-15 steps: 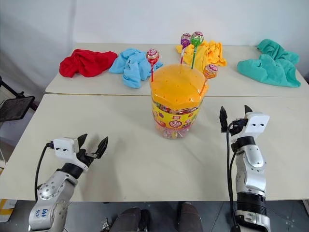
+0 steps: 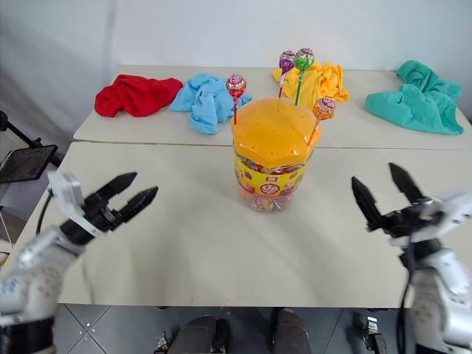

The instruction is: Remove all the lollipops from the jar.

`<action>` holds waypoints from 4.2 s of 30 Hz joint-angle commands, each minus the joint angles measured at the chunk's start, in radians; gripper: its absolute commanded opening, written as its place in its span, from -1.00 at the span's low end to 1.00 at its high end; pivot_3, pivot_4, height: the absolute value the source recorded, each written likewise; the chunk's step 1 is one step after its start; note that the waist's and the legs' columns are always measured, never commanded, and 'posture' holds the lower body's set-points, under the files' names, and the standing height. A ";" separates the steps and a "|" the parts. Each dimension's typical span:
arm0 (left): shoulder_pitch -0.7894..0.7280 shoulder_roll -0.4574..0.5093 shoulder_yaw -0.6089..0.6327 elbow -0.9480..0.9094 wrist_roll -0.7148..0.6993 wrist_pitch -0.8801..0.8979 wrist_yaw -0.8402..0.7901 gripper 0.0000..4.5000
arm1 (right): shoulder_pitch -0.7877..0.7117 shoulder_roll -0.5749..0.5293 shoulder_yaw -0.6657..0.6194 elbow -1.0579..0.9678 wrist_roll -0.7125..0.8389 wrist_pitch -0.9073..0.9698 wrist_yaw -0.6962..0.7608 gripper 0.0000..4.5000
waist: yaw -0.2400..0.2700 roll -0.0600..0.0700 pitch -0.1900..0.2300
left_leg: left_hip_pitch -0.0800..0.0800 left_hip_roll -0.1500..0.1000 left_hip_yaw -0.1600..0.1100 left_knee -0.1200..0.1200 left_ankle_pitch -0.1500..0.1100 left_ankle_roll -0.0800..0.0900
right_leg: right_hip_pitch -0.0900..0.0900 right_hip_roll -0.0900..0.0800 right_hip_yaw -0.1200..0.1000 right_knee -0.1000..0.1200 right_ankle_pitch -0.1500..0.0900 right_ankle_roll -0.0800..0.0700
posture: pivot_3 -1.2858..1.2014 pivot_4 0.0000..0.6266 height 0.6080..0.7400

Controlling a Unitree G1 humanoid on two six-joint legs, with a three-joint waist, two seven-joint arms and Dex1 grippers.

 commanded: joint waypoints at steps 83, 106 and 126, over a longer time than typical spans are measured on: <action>-0.286 -0.127 -0.118 0.123 0.124 -0.042 -0.170 0.99 | -0.075 -0.071 0.004 -0.161 0.161 0.144 0.037 1.00 | 0.010 -0.005 -0.001 | -0.004 -0.003 0.000 0.003 0.002 0.001 | 0.000 0.001 0.002 -0.004 0.002 0.003 | 0.03 -0.52 1.00; -0.159 -0.198 -0.048 -0.101 -0.142 0.055 -0.046 0.99 | -0.293 -0.138 0.106 0.086 -0.013 0.236 0.046 1.00 | 0.006 -0.004 -0.001 | -0.002 -0.003 0.001 0.002 0.002 0.002 | 0.001 0.001 0.005 -0.005 0.002 0.004 | 0.03 -0.52 1.00; -0.114 -0.209 -0.046 -0.164 -0.195 0.035 -0.019 1.00 | -0.505 -0.097 0.195 0.187 -0.003 0.291 0.155 -0.75 | 0.007 -0.004 -0.001 | -0.002 -0.003 0.001 0.002 0.002 0.002 | 0.001 0.001 0.004 -0.005 0.002 0.004 | 0.03 -0.52 1.00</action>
